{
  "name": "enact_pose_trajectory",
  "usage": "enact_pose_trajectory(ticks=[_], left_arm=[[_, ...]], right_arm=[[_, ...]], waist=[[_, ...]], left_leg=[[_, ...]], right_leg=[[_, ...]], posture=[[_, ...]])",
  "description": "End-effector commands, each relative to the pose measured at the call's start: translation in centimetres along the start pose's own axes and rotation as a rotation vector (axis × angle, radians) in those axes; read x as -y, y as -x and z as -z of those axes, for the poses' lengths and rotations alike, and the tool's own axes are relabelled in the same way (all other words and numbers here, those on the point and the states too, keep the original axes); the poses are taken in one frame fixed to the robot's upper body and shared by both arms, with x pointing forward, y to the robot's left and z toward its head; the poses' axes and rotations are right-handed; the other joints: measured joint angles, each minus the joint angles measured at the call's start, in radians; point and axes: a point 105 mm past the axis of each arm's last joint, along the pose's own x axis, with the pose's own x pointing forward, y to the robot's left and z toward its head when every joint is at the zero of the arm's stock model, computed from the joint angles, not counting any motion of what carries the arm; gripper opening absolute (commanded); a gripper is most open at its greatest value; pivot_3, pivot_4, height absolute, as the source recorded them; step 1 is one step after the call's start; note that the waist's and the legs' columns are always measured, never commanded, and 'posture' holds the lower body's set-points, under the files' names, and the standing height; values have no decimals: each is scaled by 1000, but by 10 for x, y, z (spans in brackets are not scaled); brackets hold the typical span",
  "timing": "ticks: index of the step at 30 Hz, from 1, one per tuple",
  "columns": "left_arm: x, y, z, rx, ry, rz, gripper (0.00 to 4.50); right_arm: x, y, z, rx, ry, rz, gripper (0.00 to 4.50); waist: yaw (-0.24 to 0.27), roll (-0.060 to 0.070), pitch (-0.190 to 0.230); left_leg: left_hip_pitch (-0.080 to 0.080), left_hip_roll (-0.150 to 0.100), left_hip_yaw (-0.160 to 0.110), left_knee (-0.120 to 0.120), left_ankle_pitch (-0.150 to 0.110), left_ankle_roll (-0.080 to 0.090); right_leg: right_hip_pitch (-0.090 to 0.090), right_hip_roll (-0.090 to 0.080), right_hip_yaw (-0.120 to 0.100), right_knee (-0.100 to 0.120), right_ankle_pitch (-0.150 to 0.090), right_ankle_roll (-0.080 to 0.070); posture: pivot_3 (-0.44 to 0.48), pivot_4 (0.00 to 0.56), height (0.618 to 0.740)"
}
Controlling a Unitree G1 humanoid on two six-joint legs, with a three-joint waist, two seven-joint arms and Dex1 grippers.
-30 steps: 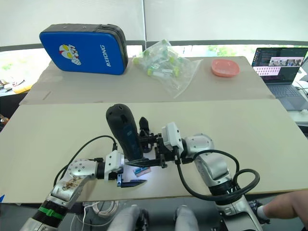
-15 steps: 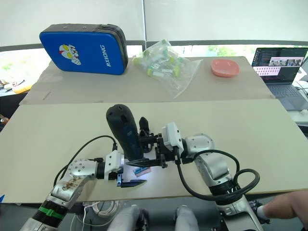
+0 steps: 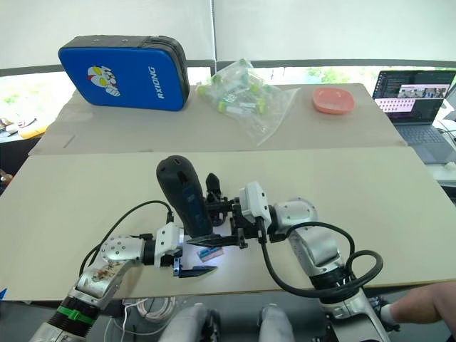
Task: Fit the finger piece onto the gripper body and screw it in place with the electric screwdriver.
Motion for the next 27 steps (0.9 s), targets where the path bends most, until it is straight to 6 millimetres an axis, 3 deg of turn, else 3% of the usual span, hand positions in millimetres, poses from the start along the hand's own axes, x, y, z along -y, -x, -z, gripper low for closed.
enact_pose_trajectory(ticks=[1, 27], left_arm=[[10, 3, 26, -86, 88, 19, 4417], [11, 5, 26, -87, 95, 8, 4417]], right_arm=[[1, -1, -11, 34, 47, 0, 1966], [2, -1, -3, 23, 9, 12, 1966]], waist=[[0, 0, 0], [-1, 0, -1]], left_leg=[[0, 0, 0, 0, 0, 0], [1, 0, 0, 0, -1, -2]], right_leg=[[0, 0, 0, 0, 0, 0], [0, 0, 0, 0, 0, 0]], posture=[[0, 150, 740], [0, 150, 740]])
